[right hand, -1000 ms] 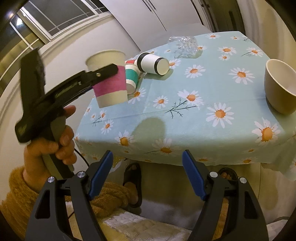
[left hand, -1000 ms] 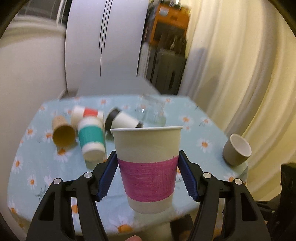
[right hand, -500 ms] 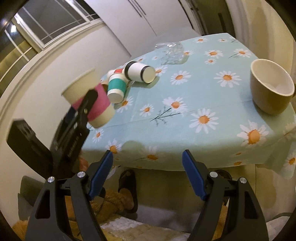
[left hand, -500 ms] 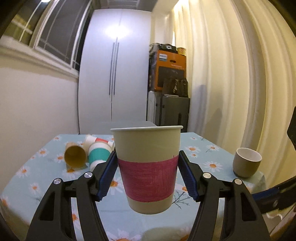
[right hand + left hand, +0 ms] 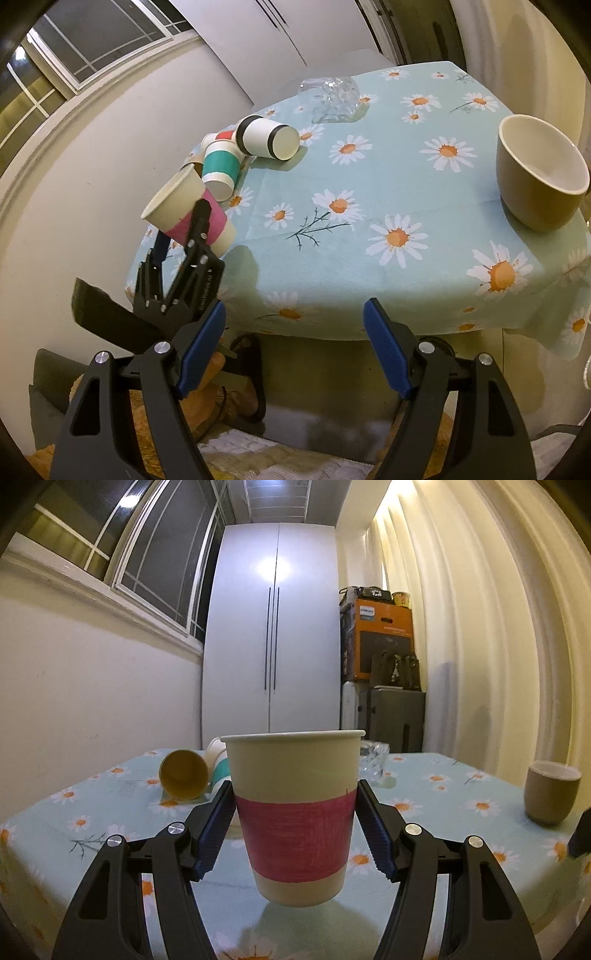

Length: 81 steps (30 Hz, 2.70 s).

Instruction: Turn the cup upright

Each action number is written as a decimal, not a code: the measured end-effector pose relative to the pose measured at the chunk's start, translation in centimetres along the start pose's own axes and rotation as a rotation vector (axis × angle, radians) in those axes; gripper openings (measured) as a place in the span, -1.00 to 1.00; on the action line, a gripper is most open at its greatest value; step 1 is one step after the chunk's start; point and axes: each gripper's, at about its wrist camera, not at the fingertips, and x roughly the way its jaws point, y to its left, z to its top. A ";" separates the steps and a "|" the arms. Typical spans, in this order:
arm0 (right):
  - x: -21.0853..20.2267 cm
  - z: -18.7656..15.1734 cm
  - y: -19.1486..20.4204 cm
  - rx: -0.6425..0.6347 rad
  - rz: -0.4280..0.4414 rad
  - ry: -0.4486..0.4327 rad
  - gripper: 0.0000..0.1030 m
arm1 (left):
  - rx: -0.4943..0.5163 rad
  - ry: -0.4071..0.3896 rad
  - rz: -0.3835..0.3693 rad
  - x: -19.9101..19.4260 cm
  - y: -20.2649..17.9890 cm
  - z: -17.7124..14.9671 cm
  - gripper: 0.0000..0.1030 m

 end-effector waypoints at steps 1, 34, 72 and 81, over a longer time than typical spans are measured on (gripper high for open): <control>0.0 0.0 0.0 0.001 -0.001 0.001 0.49 | 0.000 0.004 -0.003 0.1 0.1 -0.2 0.24; -1.8 -0.2 -0.2 0.021 0.055 -0.079 0.49 | -0.062 0.059 -0.061 -2.7 2.6 4.3 0.87; -13.8 -15.2 13.8 -0.590 -0.166 -0.616 0.90 | 0.009 0.190 -0.224 -23.1 11.8 11.0 0.87; -13.6 -18.0 13.5 -0.638 -0.274 -0.689 0.90 | 0.031 0.108 -0.215 -24.9 11.8 10.9 0.87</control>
